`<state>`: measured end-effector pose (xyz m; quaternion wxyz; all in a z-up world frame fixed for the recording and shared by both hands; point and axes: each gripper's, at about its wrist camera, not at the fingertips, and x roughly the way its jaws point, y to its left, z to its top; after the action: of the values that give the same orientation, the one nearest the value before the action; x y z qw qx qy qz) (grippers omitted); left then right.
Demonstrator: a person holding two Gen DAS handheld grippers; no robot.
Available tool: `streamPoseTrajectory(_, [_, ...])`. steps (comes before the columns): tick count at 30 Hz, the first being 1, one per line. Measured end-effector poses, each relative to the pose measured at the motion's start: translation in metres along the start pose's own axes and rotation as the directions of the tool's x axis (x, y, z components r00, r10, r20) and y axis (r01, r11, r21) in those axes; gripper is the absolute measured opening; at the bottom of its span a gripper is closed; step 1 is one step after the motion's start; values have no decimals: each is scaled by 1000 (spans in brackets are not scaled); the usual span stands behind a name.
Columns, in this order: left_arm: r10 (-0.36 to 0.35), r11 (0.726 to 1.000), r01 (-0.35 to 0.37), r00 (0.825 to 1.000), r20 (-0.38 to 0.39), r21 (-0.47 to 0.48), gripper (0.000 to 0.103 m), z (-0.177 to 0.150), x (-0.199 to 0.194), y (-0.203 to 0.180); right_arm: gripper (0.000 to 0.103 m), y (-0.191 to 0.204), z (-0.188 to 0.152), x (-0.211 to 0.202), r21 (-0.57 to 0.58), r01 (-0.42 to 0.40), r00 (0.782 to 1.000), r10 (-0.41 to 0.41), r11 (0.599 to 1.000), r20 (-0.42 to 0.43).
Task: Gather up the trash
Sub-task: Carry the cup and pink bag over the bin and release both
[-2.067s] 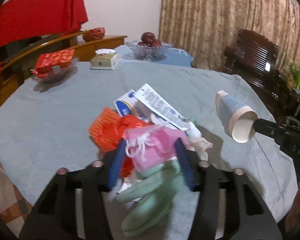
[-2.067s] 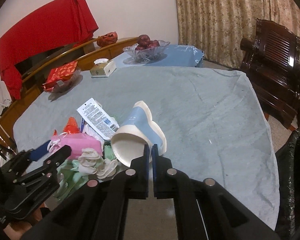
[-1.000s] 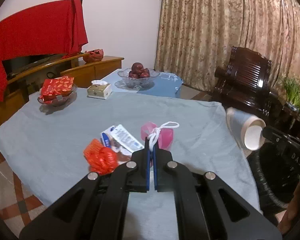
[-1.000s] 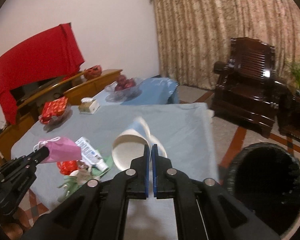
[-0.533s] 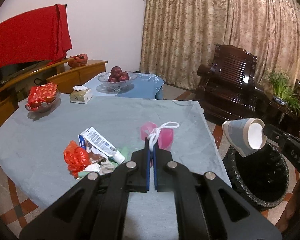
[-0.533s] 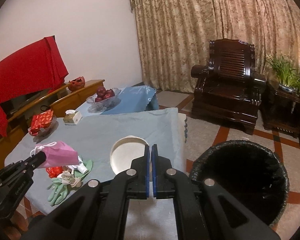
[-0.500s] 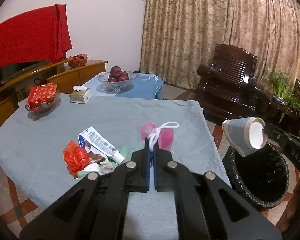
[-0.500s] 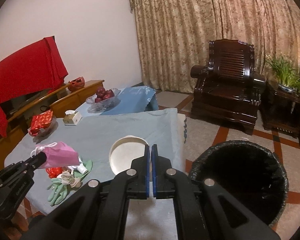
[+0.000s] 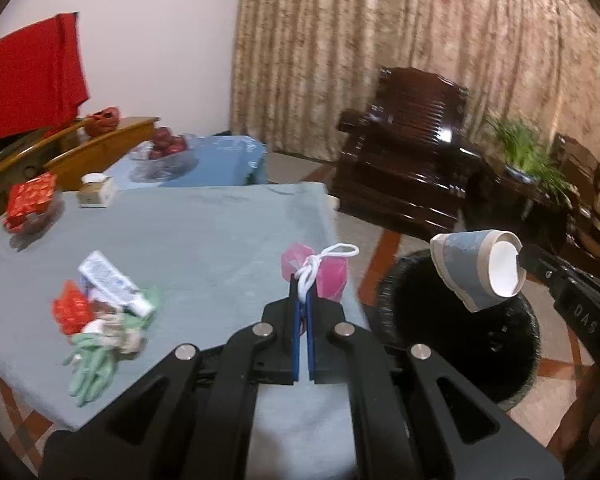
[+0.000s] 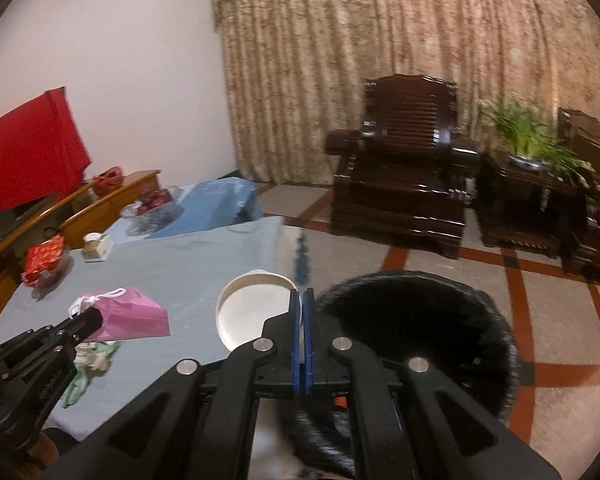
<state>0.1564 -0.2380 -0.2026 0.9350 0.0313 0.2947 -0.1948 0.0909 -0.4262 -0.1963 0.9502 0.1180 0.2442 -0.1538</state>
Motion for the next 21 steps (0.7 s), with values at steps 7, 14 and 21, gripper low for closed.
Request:
streamPoseTrajectory(7, [-85,994,91,991,-105,52,2,-10,38,-72,2,-63,-18,12,46,94,993,-90,995,-71])
streamPoseTrajectory(14, [-118,985,144,964,-240,95,2,-24,91,-121,2,-119,-41,57,97,175,961,-148,980,-234])
streamPoseTrajectory(21, [-132,978,183,911,-392,96,2,-43,145,-150,2,-153,-62,91,109,221,925,-173,969,-337])
